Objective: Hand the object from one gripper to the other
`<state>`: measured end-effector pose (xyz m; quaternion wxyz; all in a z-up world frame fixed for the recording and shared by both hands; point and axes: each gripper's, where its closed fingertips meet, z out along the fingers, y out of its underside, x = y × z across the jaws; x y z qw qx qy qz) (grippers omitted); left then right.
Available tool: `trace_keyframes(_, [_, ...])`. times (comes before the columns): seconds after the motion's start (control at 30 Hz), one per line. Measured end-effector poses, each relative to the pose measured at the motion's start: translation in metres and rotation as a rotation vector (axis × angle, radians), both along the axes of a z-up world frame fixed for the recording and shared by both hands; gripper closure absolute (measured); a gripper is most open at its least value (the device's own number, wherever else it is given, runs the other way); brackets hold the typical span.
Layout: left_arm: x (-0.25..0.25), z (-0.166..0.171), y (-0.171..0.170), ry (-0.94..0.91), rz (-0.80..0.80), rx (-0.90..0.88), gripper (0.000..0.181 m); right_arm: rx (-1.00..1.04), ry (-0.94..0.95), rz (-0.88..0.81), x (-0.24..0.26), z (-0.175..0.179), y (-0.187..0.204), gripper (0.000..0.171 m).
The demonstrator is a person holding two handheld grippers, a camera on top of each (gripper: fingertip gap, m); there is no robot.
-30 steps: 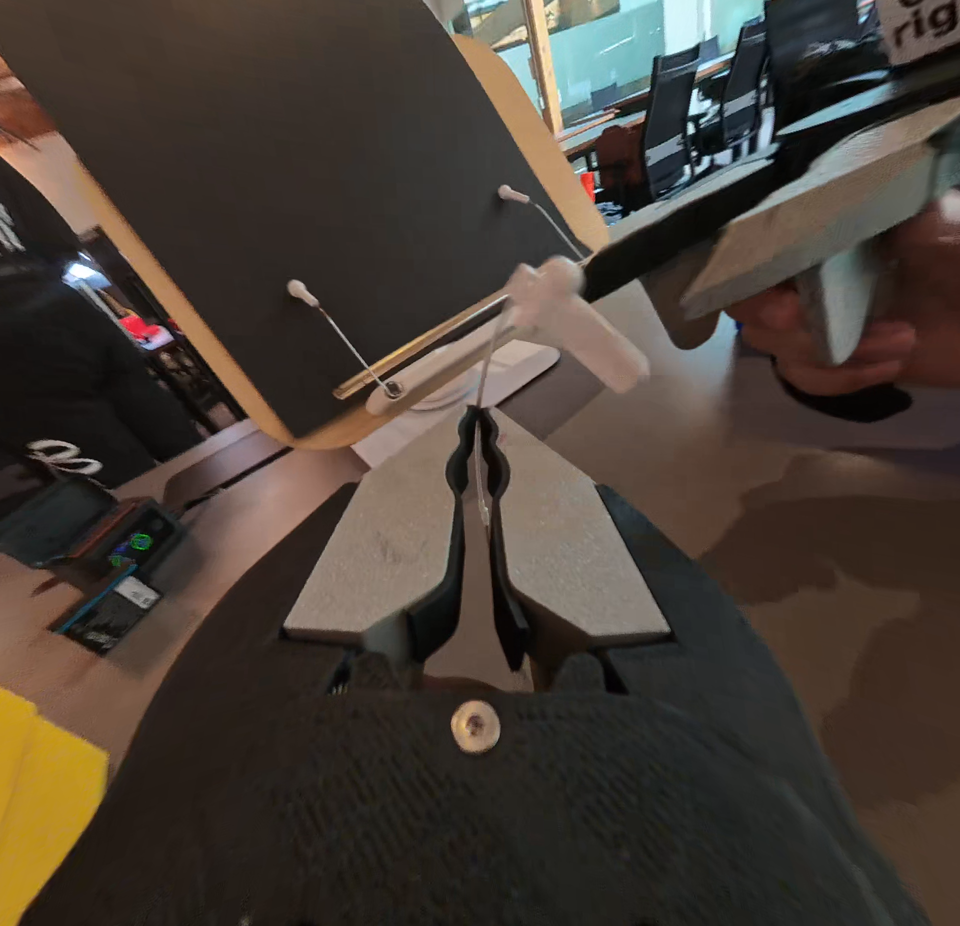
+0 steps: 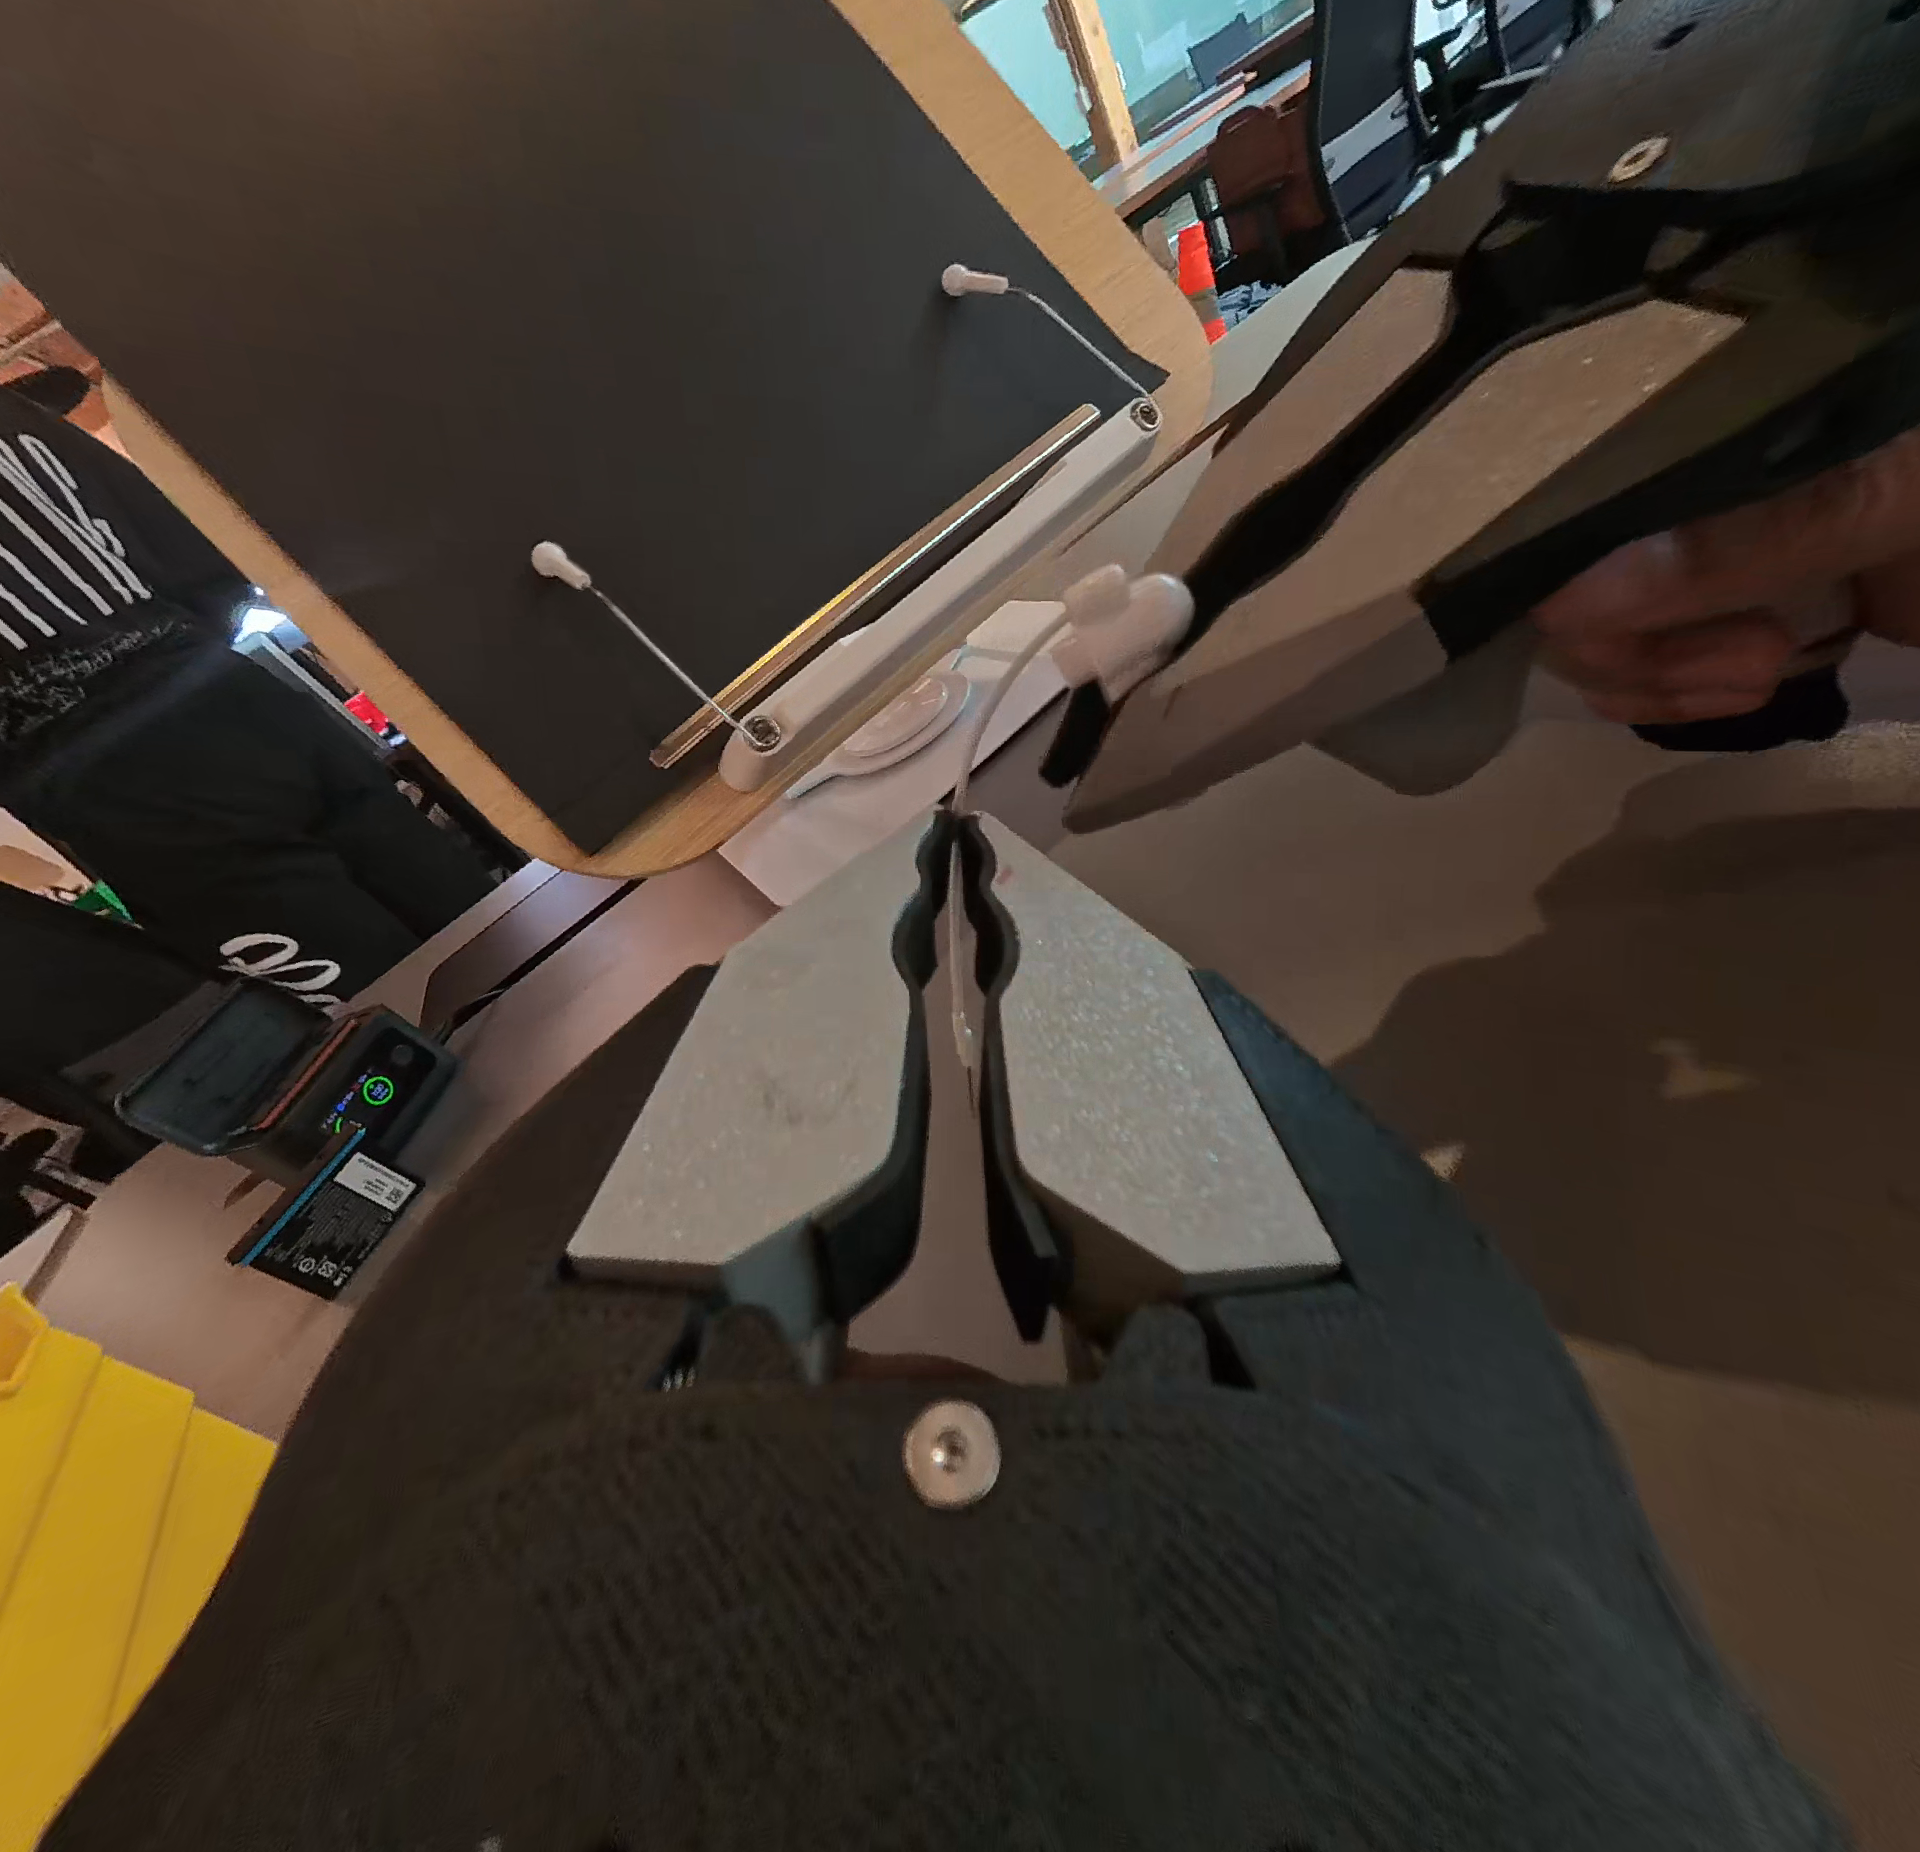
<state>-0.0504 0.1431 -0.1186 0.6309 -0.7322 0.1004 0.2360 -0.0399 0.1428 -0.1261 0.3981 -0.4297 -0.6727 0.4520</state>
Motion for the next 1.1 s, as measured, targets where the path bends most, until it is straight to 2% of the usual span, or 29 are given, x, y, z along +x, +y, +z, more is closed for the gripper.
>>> trace_keyframes(0.17, [0.001,-0.001,0.001,0.012,0.001,-0.004,0.181,0.022,0.013,-0.023,0.000,0.003,0.003,0.163])
trace_keyframes(0.37, [0.001,0.006,-0.004,-0.133,-0.039,0.058,0.181,0.073,0.086,-0.085,0.001,0.016,0.012,0.163])
trace_keyframes(0.43, [-0.003,0.007,-0.006,-0.167,-0.032,0.070,0.180,0.154,0.105,-0.137,0.001,0.017,0.019,0.163])
trace_keyframes(0.57, [-0.006,0.007,-0.006,-0.240,-0.042,0.078,0.162,0.338,0.153,-0.264,0.001,0.024,0.033,0.163])
trace_keyframes(0.67, [-0.003,0.011,-0.007,-0.286,-0.077,0.101,0.159,0.426,0.196,-0.313,0.002,0.032,0.036,0.163])
trace_keyframes(0.87, [0.018,0.023,-0.009,-0.482,-0.271,0.151,0.154,0.705,0.286,-0.370,0.003,0.044,0.034,0.163])
trace_keyframes(1.1, [0.031,0.030,-0.011,-0.749,-0.454,0.163,0.133,1.098,0.394,-0.356,0.002,0.049,0.006,0.163])
